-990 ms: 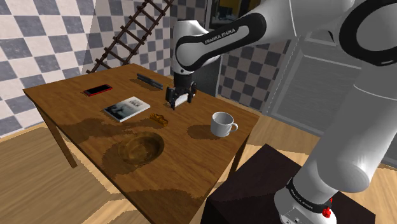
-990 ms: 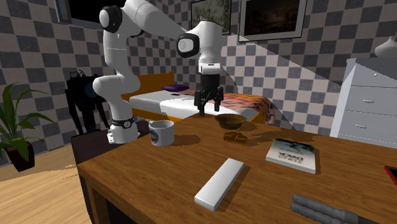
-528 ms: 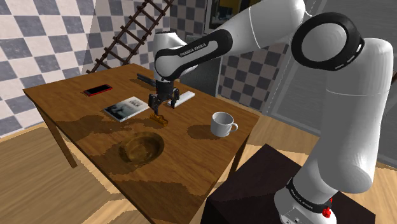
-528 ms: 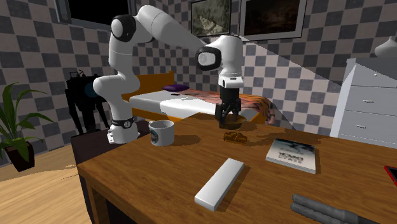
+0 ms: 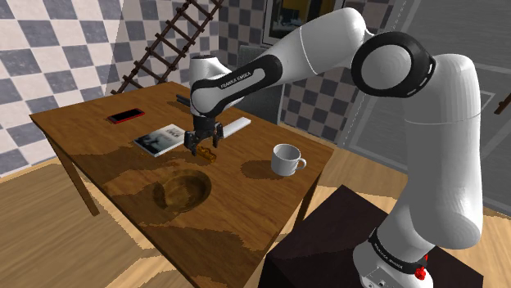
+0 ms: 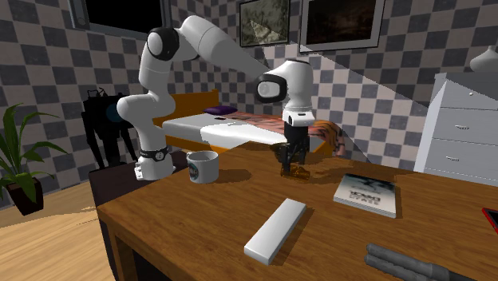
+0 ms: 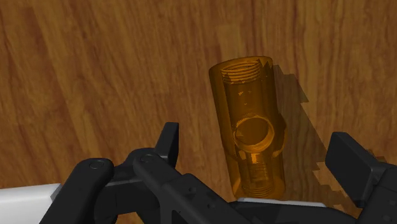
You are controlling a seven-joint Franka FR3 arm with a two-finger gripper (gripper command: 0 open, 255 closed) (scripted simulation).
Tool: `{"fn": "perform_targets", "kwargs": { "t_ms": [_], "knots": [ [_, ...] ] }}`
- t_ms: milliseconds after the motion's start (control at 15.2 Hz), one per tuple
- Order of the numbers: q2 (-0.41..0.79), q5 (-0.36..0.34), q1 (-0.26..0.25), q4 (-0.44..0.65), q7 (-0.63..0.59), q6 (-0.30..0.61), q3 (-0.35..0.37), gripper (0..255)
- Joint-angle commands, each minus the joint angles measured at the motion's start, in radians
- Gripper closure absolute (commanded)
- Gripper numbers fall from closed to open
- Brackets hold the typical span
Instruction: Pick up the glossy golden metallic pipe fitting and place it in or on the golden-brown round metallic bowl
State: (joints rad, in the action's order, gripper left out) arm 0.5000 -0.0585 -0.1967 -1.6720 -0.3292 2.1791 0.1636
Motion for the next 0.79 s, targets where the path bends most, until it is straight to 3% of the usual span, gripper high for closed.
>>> {"fn": "perform_targets", "kwargs": {
  "t_ms": [0, 528, 594, 726],
  "knots": [
    [0.013, -0.003, -0.002, -0.015, -0.003, 0.028, -0.001, 0],
    [0.013, -0.003, -0.002, -0.015, -0.003, 0.028, -0.001, 0],
    [0.013, -0.003, -0.002, -0.015, -0.003, 0.028, -0.001, 255],
    [0.013, -0.003, -0.002, -0.015, -0.003, 0.028, -0.001, 255]
  ]
}}
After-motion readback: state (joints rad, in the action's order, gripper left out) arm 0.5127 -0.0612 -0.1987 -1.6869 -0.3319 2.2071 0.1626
